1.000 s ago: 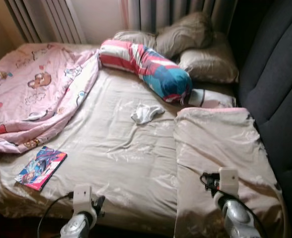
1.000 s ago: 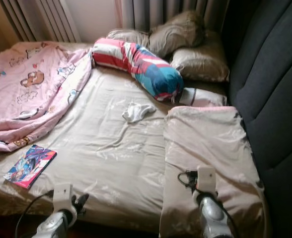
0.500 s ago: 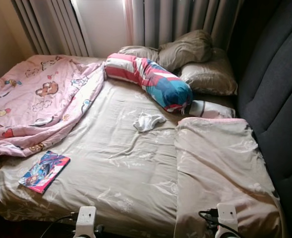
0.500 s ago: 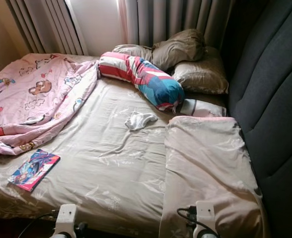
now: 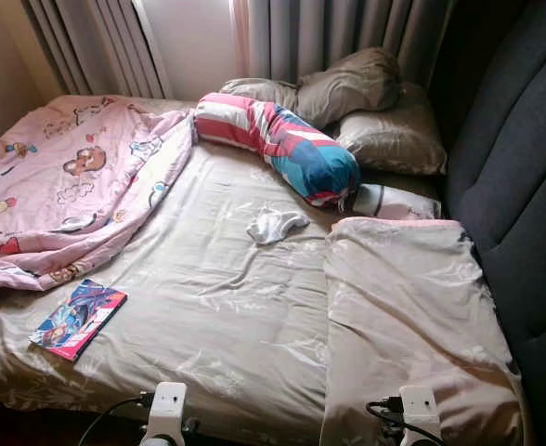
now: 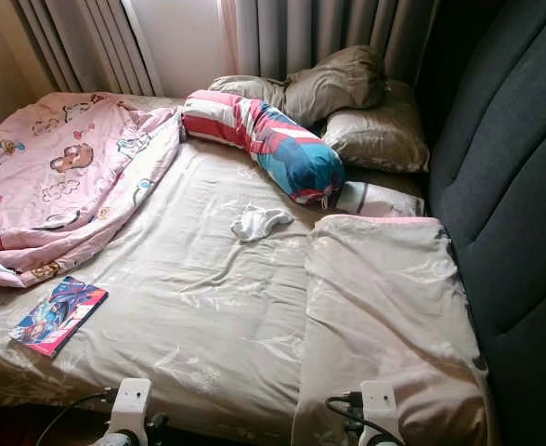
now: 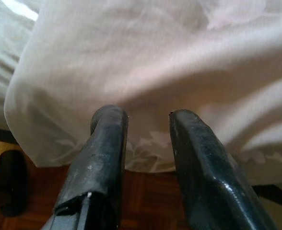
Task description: Clean up the room
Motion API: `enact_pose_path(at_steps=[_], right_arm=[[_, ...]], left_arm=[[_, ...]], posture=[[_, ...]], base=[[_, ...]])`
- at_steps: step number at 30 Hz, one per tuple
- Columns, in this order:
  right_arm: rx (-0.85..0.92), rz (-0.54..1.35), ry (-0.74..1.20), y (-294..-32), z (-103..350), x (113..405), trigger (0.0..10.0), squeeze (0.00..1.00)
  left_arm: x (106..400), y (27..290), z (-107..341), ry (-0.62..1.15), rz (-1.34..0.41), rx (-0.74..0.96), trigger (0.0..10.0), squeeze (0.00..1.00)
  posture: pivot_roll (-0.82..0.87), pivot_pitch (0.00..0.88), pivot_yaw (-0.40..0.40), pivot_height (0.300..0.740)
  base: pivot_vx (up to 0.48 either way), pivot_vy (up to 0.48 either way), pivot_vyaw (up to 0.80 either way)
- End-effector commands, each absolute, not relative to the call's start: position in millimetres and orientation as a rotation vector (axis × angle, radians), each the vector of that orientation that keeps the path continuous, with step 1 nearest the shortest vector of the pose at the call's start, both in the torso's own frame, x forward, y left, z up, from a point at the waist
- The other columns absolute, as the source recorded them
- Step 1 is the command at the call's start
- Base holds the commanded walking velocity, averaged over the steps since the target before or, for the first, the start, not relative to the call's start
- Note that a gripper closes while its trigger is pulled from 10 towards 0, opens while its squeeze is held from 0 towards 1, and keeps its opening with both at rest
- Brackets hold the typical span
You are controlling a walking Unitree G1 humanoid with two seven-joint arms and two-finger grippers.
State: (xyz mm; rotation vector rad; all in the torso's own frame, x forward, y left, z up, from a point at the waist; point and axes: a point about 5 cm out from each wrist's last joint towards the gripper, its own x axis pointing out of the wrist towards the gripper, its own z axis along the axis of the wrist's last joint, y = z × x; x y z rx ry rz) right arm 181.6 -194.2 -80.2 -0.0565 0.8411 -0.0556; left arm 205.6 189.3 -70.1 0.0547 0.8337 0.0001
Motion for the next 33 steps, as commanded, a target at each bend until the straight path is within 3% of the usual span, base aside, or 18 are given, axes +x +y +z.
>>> enact_pose_path(at_steps=[1, 18, 33], right_arm=[[-0.055, -0.056, 0.874, -192.3, -84.3, 174.6, 10.0, 0.00], [-0.067, -0.064, 0.920, -193.2, -88.3, 167.6, 10.0, 0.00], [-0.071, -0.084, 0.930, -195.4, -88.5, 167.3, 10.0, 0.00]], left_arm=[[201.0, 192.9, -72.8, 0.864, 0.015, 0.063, 10.0, 0.00], [191.9, 200.1, -77.0, 0.900, 0.046, 0.052, 10.0, 0.00], [193.9, 202.2, -75.5, 0.888, 0.063, 0.055, 10.0, 0.00]], posture=[[-0.05, 0.043, 0.022, 0.740], [-0.05, 0.070, 0.032, 0.740], [-0.06, 0.083, 0.035, 0.740]], base=[[0.000, 0.000, 0.00], [0.000, 0.269, 0.00], [0.000, 0.423, 0.00]])
